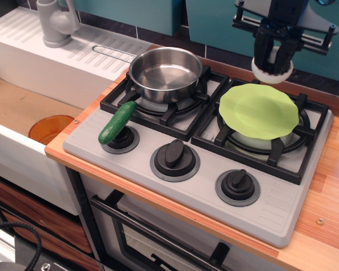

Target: Put mushroom on plate and pickle in pot or pan on stove

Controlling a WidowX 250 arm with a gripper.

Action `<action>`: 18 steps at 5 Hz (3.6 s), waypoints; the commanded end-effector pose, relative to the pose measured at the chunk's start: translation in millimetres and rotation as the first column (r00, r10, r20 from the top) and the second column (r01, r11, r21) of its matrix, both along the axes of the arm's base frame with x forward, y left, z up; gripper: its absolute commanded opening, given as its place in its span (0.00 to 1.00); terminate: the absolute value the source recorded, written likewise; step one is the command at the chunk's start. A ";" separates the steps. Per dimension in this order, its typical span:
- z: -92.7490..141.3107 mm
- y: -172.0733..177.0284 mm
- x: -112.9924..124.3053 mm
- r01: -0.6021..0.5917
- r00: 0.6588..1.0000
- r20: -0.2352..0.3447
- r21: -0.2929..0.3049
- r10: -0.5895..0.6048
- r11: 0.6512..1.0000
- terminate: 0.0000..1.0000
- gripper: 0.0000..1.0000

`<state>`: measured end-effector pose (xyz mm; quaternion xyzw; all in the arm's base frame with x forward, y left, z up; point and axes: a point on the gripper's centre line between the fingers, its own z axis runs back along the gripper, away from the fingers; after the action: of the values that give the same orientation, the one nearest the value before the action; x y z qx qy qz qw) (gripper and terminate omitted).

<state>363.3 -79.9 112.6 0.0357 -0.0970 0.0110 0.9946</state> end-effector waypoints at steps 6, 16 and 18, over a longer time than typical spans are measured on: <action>22.6 -14.3 -3.6 -0.013 0.999 0.039 -0.001 0.013 1.000 0.00 1.00; 59.8 162.8 -52.6 0.143 0.985 0.063 0.253 -0.163 0.957 0.00 1.00; 34.3 167.4 -74.4 -0.028 0.994 0.104 0.157 0.011 0.987 0.00 1.00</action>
<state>281.7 88.5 126.6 0.1046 -0.1201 0.0200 0.9870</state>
